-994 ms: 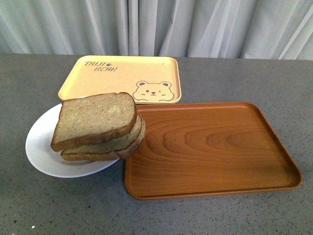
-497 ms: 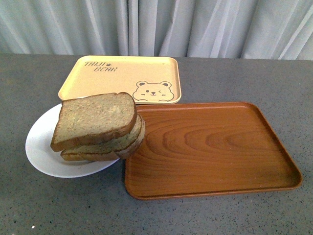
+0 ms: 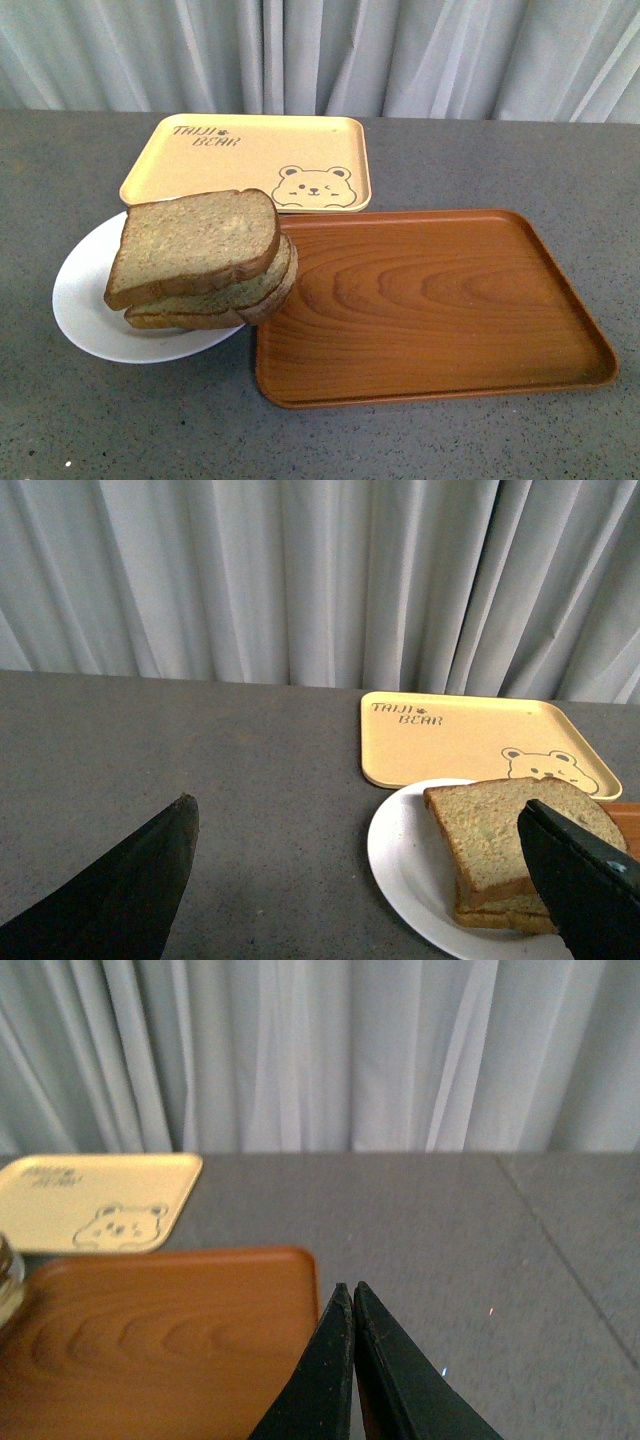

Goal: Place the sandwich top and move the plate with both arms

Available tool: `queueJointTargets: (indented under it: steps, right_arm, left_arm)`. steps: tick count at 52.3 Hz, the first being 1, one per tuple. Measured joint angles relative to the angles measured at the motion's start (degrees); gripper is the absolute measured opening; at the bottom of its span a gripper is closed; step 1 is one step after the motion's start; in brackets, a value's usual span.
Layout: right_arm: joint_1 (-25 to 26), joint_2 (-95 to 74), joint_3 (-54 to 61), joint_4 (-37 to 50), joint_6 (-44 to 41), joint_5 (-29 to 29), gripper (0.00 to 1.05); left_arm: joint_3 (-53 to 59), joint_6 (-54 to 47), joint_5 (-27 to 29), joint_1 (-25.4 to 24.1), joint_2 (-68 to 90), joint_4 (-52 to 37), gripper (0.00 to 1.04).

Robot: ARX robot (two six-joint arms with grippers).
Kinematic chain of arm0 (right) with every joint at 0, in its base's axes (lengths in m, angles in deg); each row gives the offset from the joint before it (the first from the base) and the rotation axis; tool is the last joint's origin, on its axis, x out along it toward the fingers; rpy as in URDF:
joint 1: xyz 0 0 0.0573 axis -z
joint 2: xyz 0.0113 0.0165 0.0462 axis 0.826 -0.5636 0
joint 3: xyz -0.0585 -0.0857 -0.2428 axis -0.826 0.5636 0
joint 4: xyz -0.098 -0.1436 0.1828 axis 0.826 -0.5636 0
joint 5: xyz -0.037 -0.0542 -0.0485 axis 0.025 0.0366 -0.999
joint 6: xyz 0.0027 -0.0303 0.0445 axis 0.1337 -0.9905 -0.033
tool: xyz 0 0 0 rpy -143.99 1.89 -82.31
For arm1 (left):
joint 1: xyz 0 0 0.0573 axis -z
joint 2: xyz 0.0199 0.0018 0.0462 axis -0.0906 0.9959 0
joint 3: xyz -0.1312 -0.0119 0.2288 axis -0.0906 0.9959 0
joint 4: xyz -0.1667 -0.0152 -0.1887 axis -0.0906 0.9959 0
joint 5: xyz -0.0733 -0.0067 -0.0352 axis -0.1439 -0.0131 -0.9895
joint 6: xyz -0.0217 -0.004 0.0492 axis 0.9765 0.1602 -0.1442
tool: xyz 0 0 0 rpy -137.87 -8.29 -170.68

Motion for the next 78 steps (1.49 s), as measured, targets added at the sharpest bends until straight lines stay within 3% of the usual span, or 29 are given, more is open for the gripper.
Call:
queueJointTargets:
  steps: [4, 16, 25, 30, 33, 44, 64, 78]
  right_arm:
    - [0.00, 5.01, 0.02, -5.11, 0.00, 0.00, 0.02]
    - [0.00, 6.51, 0.02, -5.70, -0.02, 0.00, 0.02]
    - [0.00, 6.60, 0.02, -5.70, -0.07, 0.00, 0.35]
    - [0.02, 6.60, 0.02, -5.70, -0.07, 0.17, 0.50]
    - [0.00, 6.62, 0.02, -5.70, -0.07, 0.13, 0.59]
    - [0.00, 6.64, 0.02, -5.70, -0.04, 0.09, 0.97]
    - [0.00, 6.64, 0.02, -5.70, -0.07, 0.11, 0.96]
    - [0.00, 6.64, 0.02, -5.70, -0.07, 0.11, 0.96]
  left_arm:
    - [0.00, 0.02, 0.00, 0.00, 0.00, 0.00, 0.96]
    - [0.00, 0.00, 0.00, 0.02, 0.00, 0.00, 0.96]
    - [-0.39, 0.66, -1.64, -0.35, 0.72, 1.01, 0.96]
    - [-9.92, 11.63, -18.60, -3.91, 14.71, 20.11, 0.96]
    - [-14.82, 18.82, -23.82, -3.52, 25.94, 24.28, 0.96]
    - [-23.76, 33.64, -22.80, -4.37, 53.70, 8.41, 0.96]
    - [-26.97, 42.53, -20.09, -7.26, 84.06, -12.57, 0.96]
    - [-28.85, 48.48, -17.79, -2.91, 97.94, -23.69, 0.96]
